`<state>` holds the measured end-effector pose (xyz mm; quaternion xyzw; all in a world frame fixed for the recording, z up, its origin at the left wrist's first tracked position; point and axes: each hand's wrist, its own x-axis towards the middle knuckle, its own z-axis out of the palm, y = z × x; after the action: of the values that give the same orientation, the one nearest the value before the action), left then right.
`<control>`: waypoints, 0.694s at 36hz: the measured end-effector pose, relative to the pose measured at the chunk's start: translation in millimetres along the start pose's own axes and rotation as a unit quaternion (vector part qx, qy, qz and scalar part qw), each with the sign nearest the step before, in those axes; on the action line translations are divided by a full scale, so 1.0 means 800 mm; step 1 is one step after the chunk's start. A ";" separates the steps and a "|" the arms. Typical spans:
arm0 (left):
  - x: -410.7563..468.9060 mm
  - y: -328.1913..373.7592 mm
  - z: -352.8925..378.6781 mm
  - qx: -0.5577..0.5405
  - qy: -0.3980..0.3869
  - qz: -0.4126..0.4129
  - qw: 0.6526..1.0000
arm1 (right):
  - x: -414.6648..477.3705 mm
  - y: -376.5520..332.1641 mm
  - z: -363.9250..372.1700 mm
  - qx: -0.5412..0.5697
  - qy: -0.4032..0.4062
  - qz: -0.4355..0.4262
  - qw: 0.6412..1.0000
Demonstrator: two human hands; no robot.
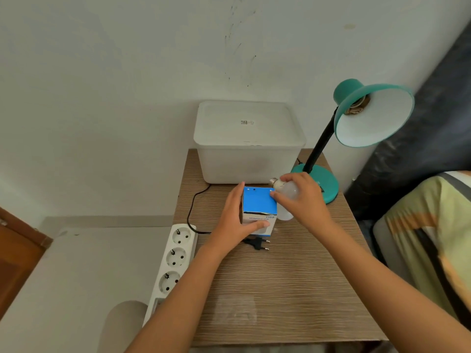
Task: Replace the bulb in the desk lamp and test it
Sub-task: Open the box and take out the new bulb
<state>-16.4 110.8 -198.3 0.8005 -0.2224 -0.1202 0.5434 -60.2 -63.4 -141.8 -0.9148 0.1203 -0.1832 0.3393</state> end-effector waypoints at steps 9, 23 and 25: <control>0.003 0.006 -0.006 0.078 -0.019 0.010 0.997 | -0.007 -0.010 0.015 -0.037 0.000 0.001 0.999; 0.009 0.001 -0.012 0.121 -0.005 0.001 0.993 | -0.001 -0.011 0.028 -0.049 -0.036 0.023 0.998; 0.010 0.003 -0.013 0.120 -0.006 0.003 0.993 | -0.002 -0.012 0.020 -0.033 -0.030 0.027 0.999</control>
<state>-5.5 115.0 -192.0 0.8585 -0.2412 -0.0958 0.4422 -53.9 -46.7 -146.9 -0.9271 0.1404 -0.1426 0.3170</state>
